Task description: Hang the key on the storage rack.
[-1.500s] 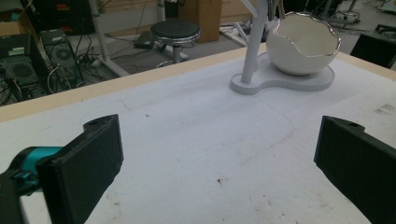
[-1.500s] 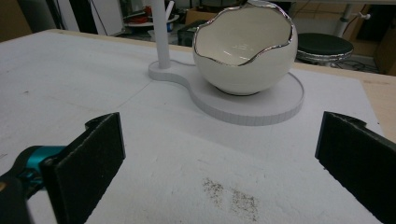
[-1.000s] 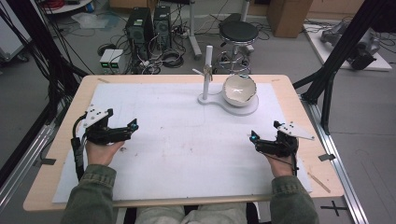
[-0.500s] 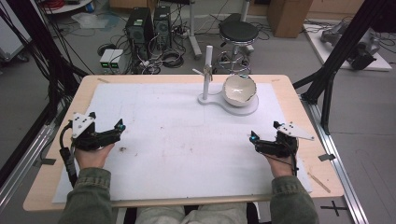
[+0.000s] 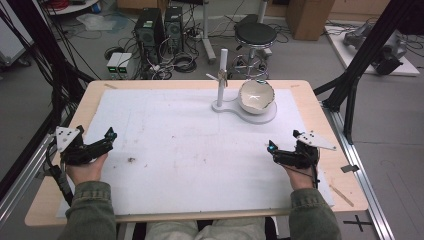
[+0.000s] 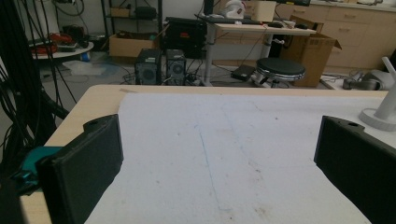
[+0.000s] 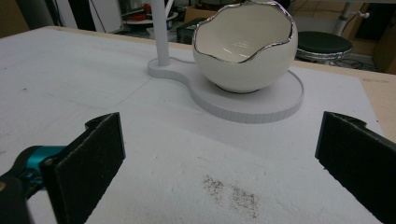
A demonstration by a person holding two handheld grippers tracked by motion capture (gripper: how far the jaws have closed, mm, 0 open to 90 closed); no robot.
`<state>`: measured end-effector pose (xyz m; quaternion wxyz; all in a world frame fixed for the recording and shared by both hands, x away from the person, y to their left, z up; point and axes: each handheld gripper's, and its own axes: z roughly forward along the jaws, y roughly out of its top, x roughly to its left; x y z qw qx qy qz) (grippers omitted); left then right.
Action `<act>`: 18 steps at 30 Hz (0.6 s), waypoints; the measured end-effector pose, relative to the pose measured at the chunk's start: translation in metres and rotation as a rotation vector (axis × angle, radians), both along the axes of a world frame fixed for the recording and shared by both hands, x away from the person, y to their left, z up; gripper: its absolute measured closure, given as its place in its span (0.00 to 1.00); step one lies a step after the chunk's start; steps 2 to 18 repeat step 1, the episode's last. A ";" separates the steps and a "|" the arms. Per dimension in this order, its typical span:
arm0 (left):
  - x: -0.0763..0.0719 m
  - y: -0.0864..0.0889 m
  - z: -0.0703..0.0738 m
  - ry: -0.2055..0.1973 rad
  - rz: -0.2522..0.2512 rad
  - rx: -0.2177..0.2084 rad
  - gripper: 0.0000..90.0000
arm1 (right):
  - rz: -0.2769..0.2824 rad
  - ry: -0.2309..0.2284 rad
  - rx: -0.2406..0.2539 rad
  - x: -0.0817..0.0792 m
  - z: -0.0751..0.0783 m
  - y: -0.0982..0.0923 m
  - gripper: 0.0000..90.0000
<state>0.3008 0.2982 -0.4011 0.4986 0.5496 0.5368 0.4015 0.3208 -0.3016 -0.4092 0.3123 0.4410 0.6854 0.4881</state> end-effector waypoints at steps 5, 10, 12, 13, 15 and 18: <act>0.000 -0.001 0.000 0.002 -0.004 -0.002 0.02 | -0.003 -0.003 -0.004 0.000 0.000 0.000 0.00; 0.000 -0.001 0.000 0.002 -0.004 -0.002 0.02 | -0.003 -0.003 -0.004 0.000 0.000 0.000 0.00; 0.000 -0.001 0.000 0.002 -0.004 -0.002 0.02 | -0.003 -0.003 -0.004 0.000 0.000 0.000 0.00; 0.000 -0.001 0.000 0.002 -0.004 -0.002 0.02 | -0.003 -0.003 -0.004 0.000 0.000 0.000 0.00; 0.000 -0.001 0.000 0.002 -0.004 -0.002 0.02 | -0.003 -0.003 -0.004 0.000 0.000 0.000 0.00; 0.000 -0.001 0.000 0.002 -0.004 -0.002 0.02 | -0.003 -0.003 -0.004 0.000 0.000 0.000 0.00</act>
